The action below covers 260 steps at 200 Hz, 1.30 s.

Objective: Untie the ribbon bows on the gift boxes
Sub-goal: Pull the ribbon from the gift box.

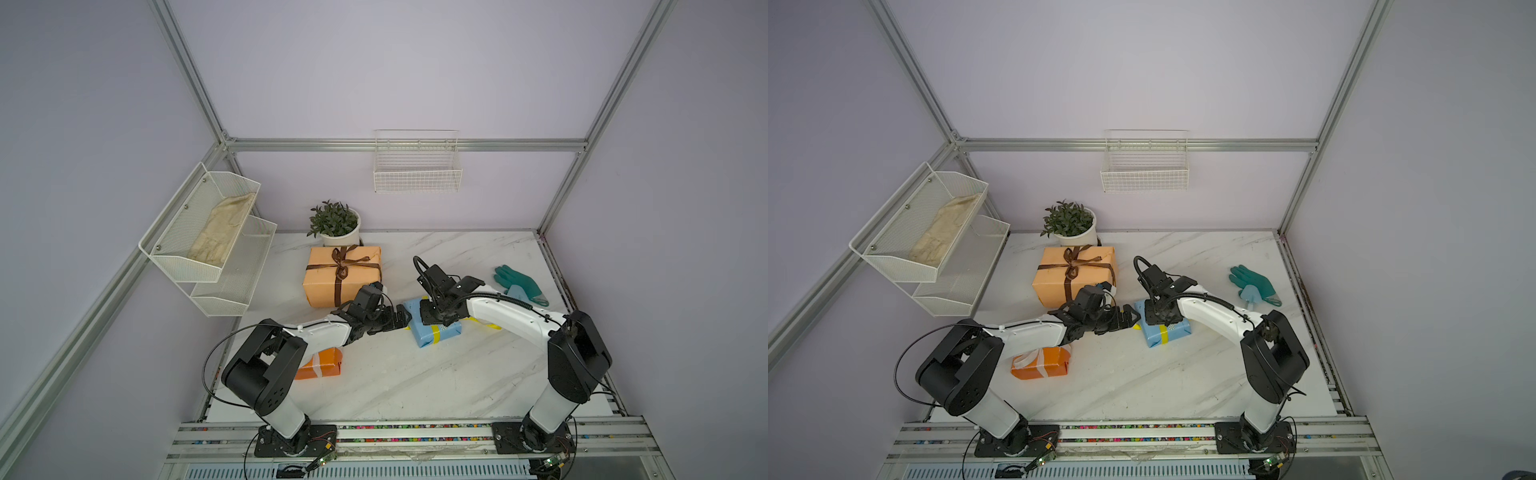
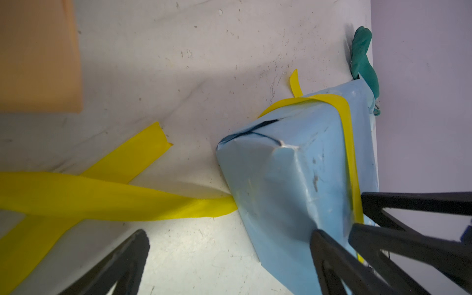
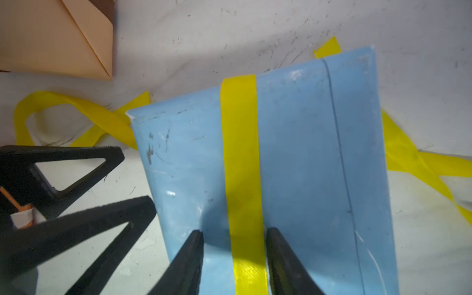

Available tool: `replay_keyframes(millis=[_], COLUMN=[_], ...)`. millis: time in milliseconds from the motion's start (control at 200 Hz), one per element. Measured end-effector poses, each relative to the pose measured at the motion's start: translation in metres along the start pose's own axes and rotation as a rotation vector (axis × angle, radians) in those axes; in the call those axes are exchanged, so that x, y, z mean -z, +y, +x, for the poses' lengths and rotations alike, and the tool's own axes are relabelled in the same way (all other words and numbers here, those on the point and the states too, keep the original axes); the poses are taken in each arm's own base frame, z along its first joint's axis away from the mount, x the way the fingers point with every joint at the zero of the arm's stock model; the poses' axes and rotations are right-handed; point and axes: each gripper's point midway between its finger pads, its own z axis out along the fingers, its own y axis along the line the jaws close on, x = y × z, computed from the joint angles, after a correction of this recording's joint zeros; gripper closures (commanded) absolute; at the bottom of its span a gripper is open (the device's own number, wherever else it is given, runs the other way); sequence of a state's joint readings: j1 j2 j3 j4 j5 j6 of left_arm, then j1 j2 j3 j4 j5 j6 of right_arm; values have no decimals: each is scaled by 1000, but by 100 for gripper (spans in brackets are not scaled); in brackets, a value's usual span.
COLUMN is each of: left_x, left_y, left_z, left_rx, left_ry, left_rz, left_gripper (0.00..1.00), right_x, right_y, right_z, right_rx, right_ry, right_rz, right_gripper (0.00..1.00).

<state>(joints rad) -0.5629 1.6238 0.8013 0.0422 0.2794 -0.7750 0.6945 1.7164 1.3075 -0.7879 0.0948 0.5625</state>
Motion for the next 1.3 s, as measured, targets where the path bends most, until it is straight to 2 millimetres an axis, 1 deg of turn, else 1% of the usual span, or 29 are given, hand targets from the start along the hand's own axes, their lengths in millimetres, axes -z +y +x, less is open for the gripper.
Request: replay_keyframes(millis=[140, 230, 345, 495, 615, 720, 945, 1050, 1300], left_x=[0, 0, -1, 0, 0, 2, 5, 4, 4], left_y=[-2, -3, -4, -7, -6, -7, -11, -10, -6], left_z=[0, 1, 2, 0, 1, 0, -3, -2, 0], left_rx=[-2, -2, -2, -3, -2, -4, -15, -14, -9], left_ry=[3, 9, 14, 14, 17, 14, 6, 10, 13], left_rz=[13, 19, 24, 27, 24, 27, 37, 31, 13], left_gripper=[1, 1, 1, 1, 1, 1, 0, 0, 0], right_x=[-1, -2, -3, -5, -6, -8, -14, -13, -5], right_y=[-4, -6, -8, -3, 4, 12, 34, 38, 42], right_z=[1, 0, -2, -3, -5, -8, -17, -19, -13], right_rx=[26, 44, 53, 56, 53, 37, -66, -116, -184], right_ry=[-2, -6, -12, -17, -16, -10, 19, 31, 51], right_rz=[54, 84, 101, 77, 40, -33, -348, -456, -600], right_gripper=[57, 65, 80, 100, 100, 100, 100, 100, 100])
